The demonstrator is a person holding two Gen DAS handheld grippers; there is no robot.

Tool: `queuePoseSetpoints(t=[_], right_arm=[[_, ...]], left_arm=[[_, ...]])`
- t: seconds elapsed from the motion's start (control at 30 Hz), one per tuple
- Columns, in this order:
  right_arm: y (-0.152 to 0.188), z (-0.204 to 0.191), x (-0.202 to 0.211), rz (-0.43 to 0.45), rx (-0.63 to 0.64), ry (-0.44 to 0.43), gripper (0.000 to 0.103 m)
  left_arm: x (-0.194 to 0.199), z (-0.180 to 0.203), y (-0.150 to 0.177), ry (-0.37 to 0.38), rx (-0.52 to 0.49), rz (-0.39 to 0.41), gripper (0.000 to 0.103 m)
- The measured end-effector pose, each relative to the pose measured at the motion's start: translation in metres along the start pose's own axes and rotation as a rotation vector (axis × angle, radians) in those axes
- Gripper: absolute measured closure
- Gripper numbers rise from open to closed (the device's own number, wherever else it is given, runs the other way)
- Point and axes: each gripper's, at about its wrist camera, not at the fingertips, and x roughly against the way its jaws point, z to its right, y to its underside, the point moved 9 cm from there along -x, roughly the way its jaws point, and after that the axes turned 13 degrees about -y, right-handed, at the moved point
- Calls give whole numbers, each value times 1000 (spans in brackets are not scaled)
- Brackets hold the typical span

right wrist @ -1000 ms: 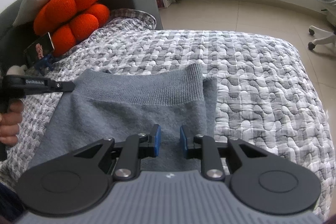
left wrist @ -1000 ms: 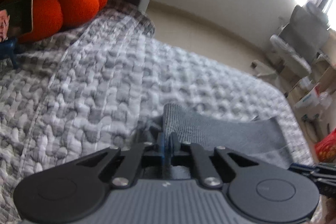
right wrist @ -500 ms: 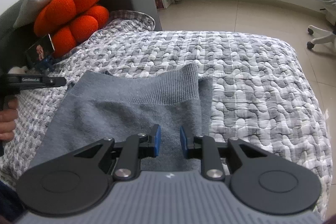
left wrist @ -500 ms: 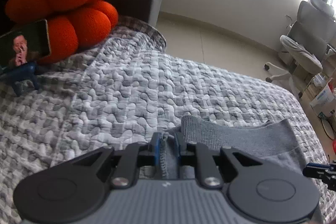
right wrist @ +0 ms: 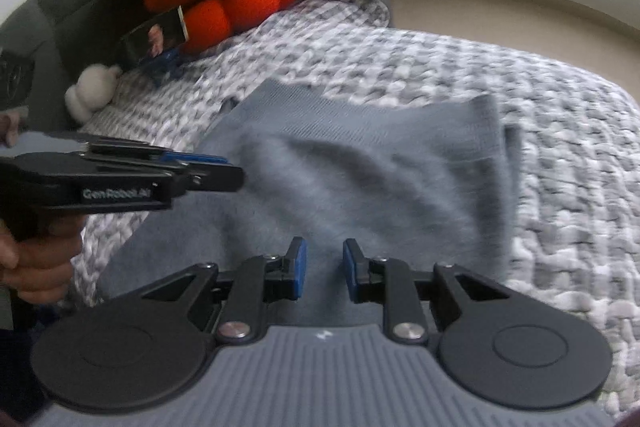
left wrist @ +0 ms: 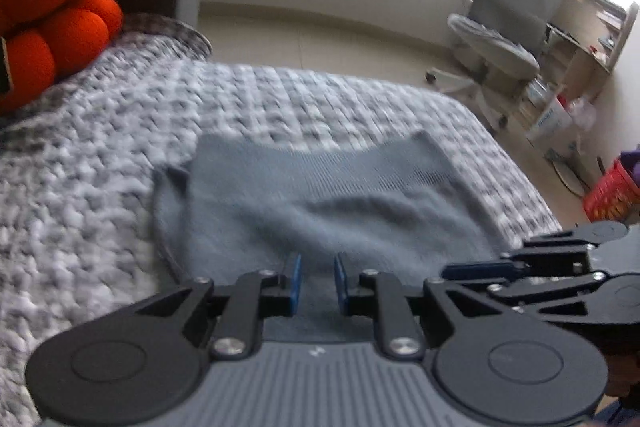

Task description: Fold clothes

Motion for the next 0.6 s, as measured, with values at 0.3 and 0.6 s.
queuePoseSetpoints(t=[0.3, 0.6], right_arm=[[2, 19, -1, -13, -30, 33, 81], [10, 66, 31, 38, -128, 102, 86]], left_arm=[[-14, -2, 12, -43, -42, -47, 84], [-12, -7, 10, -32, -20, -75, 82]])
